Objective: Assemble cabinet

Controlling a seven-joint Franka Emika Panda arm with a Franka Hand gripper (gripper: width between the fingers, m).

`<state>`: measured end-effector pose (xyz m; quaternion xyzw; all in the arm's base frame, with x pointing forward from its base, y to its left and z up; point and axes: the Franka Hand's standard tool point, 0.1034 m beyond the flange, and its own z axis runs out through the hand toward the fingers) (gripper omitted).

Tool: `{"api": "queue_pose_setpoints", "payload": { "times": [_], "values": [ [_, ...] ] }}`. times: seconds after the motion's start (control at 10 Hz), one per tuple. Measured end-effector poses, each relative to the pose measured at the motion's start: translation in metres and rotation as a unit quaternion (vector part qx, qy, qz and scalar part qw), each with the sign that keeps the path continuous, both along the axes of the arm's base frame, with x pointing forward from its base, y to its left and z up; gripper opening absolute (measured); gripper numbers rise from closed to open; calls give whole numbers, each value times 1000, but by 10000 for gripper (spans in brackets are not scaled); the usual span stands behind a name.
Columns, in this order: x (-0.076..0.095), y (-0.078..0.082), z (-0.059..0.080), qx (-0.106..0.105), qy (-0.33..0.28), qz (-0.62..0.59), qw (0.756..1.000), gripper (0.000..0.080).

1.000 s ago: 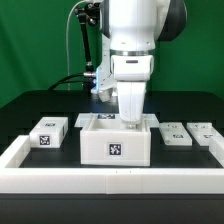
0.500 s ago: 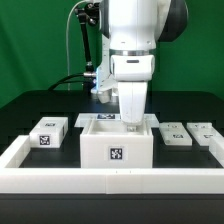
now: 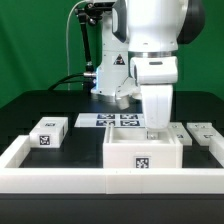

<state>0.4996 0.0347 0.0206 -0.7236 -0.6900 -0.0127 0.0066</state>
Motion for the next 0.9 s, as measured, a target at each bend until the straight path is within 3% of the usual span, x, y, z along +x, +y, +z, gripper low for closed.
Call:
{"api": "queue_pose_setpoints", "payload": {
  "times": [0.3, 0.5, 0.7, 0.9],
  "values": [
    [0, -1, 0, 0, 0, -1, 1000, 37],
    [4, 7, 0, 2, -2, 5, 1000, 37],
    [13, 41, 0, 9, -8, 23, 1000, 37],
    [17, 58, 0, 11, -7, 12, 1000, 37]
  ]
}}
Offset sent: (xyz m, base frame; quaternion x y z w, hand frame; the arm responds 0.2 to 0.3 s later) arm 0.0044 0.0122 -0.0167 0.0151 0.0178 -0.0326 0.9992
